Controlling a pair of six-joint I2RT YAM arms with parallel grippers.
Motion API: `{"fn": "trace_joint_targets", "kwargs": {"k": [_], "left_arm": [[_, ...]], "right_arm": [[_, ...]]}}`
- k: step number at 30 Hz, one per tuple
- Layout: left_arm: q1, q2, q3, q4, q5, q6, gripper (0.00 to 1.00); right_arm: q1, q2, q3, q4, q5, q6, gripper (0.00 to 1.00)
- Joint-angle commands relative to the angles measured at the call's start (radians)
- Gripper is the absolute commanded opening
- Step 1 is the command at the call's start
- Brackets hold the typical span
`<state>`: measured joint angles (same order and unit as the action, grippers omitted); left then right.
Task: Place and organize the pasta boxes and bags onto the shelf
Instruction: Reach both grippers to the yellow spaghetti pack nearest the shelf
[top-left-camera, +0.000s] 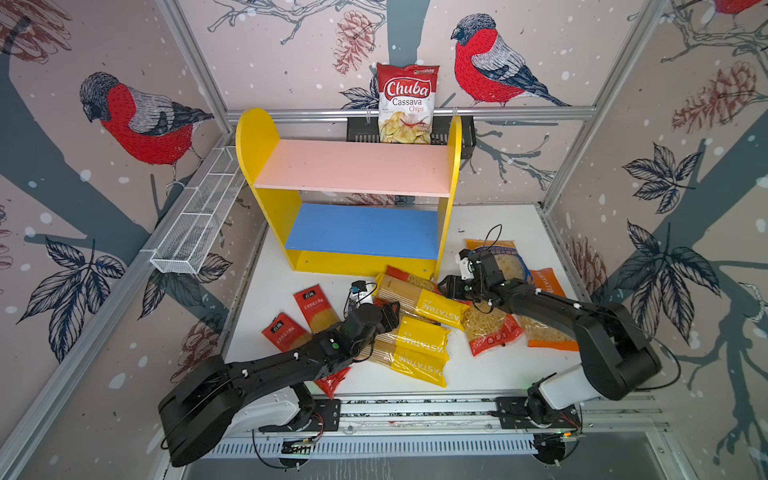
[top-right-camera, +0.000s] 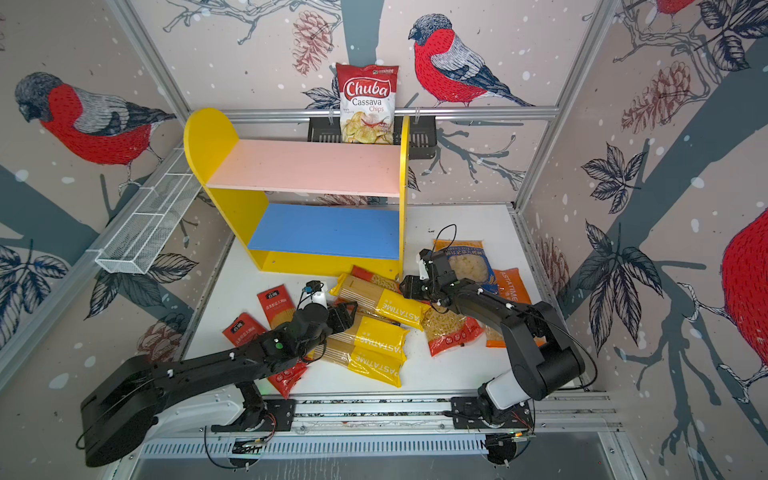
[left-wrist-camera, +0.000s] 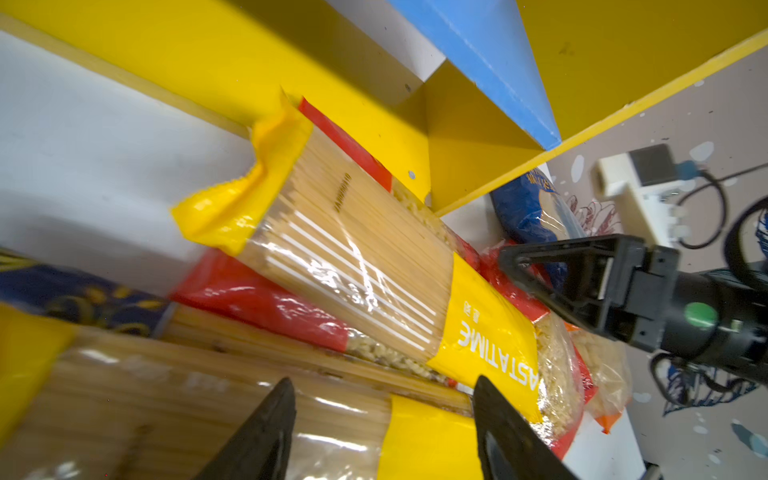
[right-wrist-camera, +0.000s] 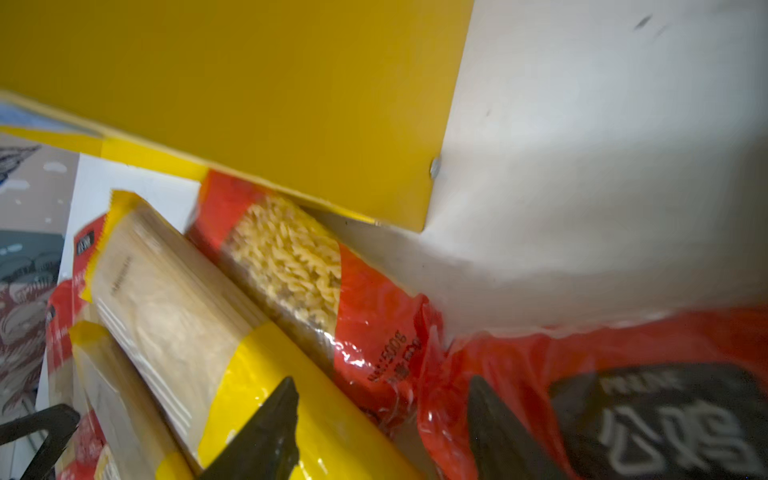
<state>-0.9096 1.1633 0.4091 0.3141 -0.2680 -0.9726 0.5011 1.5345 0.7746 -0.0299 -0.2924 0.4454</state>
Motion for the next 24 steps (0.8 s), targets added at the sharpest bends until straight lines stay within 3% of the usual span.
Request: {"fn": "trace_joint_targets", "kwargs": {"k": [1,5,10,15,24], "left_arm": [[-0.005,0.067,0.003,0.171,0.05,-0.05,0.65],[0.0,0.147,0.026,0.19,0.08,-0.055,0.56],[0.091,0.2,0.019,0.239,0.202,-0.065,0.45],[0.136,0.213,0.047,0.233,0.245,-0.016,0.41],[0.173,0.171,0.019,0.247,0.29,-0.015,0.4]], "right_arm": [[0.0,0.026,-0.01,0.005,-0.143,-0.024,0.69],[0.006,-0.006,-0.08,0.034,-0.291,-0.018,0.7],[0.011,-0.049,-0.122,0.038,-0.347,-0.009,0.69],[0.008,-0.025,-0.11,0.076,-0.431,-0.008,0.65],[-0.015,0.013,-0.104,0.087,-0.5,-0.008,0.27]]}}
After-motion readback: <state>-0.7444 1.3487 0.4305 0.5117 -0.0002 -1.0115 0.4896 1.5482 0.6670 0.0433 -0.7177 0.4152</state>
